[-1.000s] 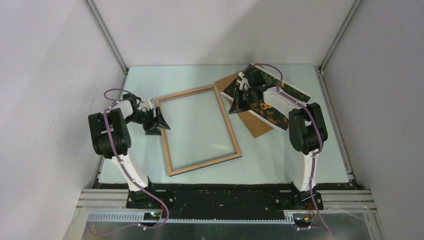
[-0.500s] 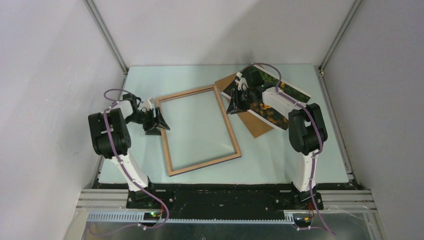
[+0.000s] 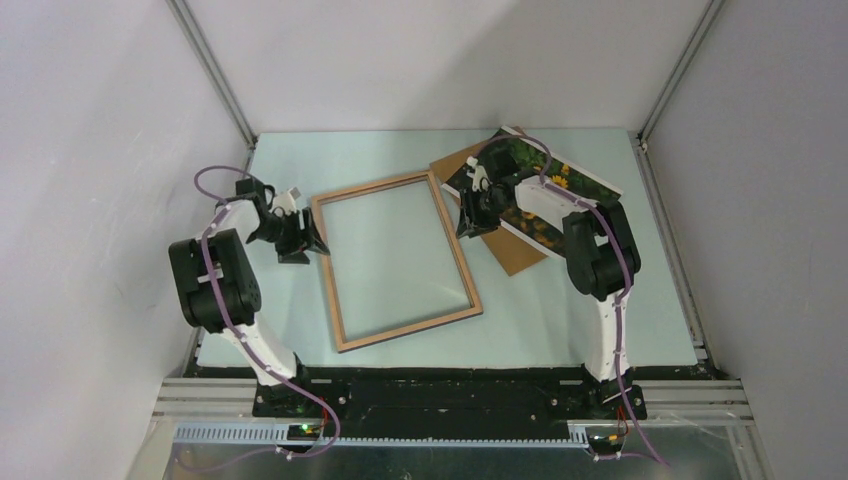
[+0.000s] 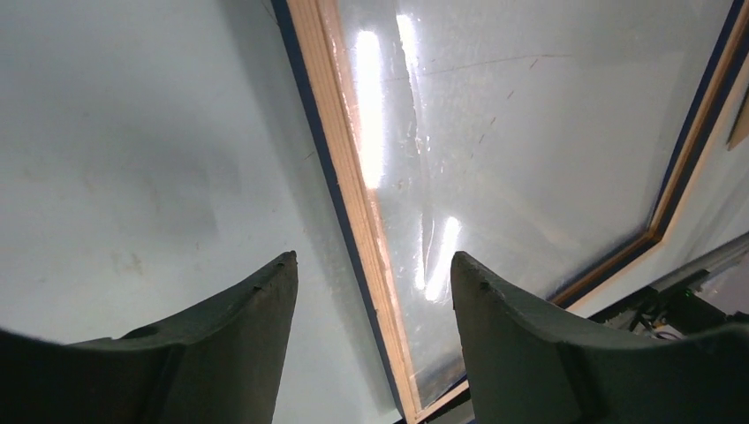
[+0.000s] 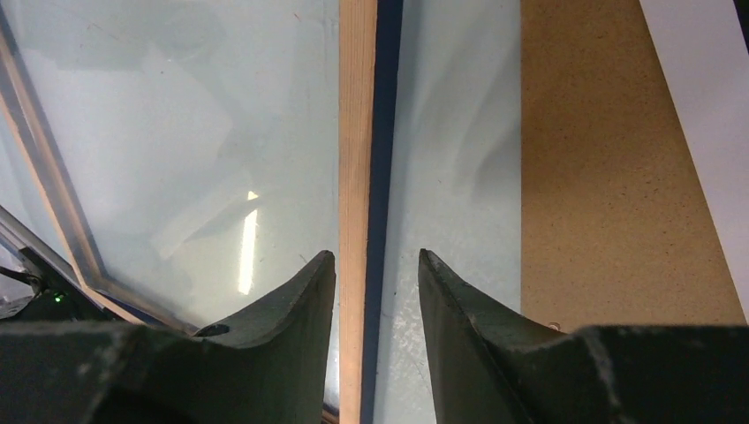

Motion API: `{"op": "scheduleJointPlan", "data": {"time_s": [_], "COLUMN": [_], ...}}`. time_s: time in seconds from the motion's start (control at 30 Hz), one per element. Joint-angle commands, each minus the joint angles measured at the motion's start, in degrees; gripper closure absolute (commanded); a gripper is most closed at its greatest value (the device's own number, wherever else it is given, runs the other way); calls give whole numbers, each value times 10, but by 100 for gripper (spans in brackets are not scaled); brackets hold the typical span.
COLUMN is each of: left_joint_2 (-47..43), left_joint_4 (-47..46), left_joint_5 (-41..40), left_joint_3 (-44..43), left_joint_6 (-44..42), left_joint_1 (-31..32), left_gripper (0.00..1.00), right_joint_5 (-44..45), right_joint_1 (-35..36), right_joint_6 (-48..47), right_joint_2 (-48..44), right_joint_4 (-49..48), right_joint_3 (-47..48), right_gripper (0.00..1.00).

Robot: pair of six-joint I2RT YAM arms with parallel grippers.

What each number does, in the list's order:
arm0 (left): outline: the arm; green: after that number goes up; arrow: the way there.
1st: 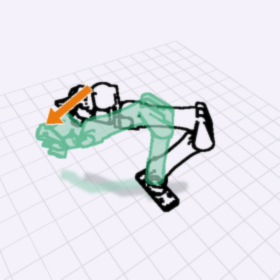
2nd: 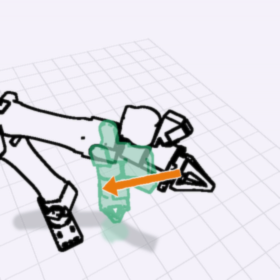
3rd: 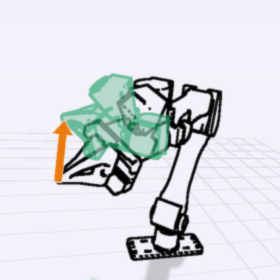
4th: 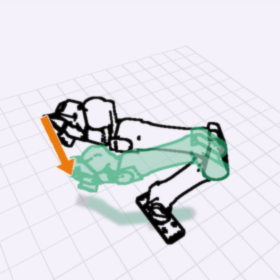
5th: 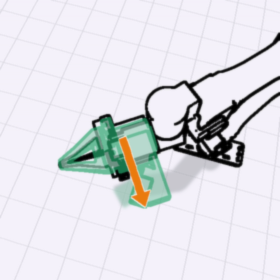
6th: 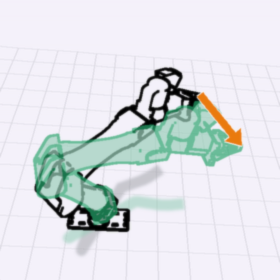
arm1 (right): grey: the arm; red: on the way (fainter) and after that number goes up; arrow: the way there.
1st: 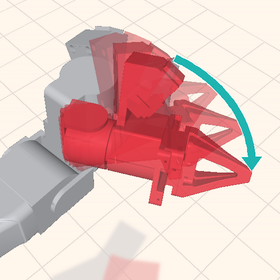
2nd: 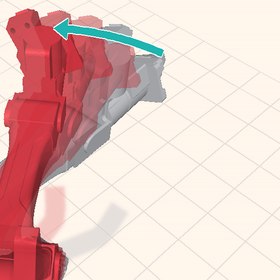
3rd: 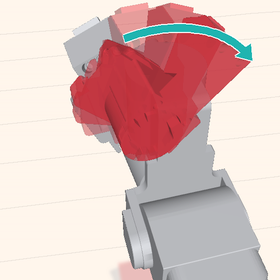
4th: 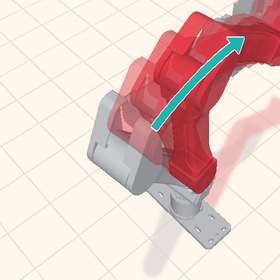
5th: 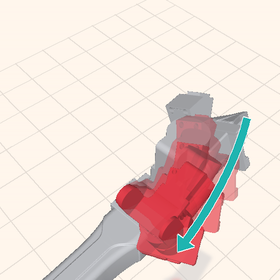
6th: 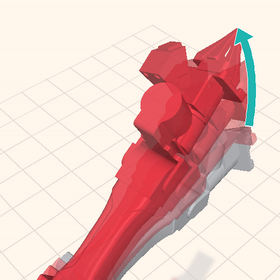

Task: Put the photo into the frame
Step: Place the photo frame item in the photo frame.

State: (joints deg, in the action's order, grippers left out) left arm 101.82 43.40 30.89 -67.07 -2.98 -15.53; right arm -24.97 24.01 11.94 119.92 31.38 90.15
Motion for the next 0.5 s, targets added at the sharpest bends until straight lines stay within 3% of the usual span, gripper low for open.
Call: {"op": "scheduleJointPlan", "data": {"time_s": [0.0,0.47], "left_joint_2": [-38,-15], "left_joint_4": [-4,-4], "left_joint_5": [-35,-140], "left_joint_3": [-19,-45], "left_joint_6": [6,26], "left_joint_1": [-5,22], "left_gripper": [31,34], "right_joint_5": [8,3], "right_joint_1": [7,10], "right_joint_6": [-16,-19], "right_joint_2": [9,14], "right_joint_4": [2,-4], "right_joint_3": [11,6], "right_gripper": [56,56]}}
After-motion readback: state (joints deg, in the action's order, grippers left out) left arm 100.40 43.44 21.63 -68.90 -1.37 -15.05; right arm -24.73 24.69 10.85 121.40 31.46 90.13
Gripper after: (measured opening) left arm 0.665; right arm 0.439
